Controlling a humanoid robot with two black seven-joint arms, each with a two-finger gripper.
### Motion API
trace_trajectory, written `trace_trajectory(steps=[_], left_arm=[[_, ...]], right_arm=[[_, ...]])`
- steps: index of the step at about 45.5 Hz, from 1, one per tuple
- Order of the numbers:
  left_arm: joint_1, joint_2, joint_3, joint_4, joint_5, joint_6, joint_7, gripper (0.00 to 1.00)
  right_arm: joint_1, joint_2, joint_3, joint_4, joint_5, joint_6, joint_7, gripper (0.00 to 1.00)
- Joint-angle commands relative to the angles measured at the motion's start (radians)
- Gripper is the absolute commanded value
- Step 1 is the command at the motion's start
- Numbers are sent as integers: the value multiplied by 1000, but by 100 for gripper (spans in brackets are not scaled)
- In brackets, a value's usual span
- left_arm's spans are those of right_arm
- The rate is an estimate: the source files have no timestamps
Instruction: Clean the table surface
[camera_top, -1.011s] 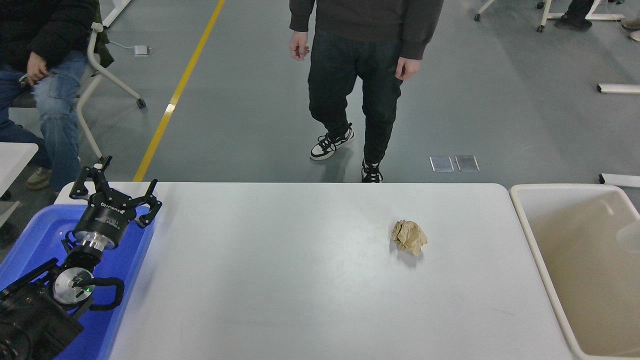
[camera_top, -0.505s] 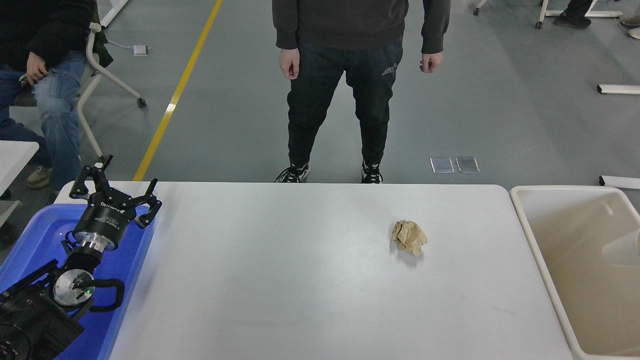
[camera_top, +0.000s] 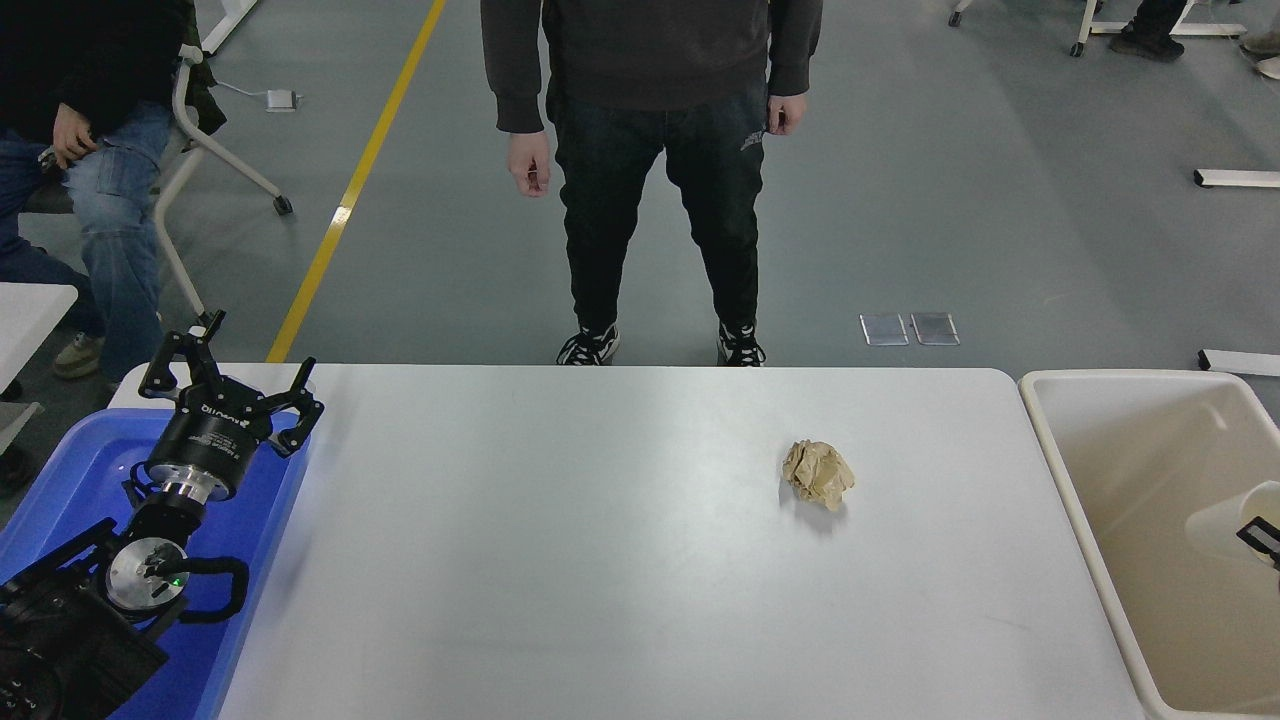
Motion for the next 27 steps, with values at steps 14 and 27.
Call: trace_trajectory(steps=[14, 27], left_arm=[[0, 1, 0, 0, 0, 1, 0, 100], [0, 0, 0, 0, 0, 2, 0, 100]], right_arm=[[4, 10, 0, -6, 79, -18, -21, 100], [6, 10, -1, -6, 118, -21, -21, 100]])
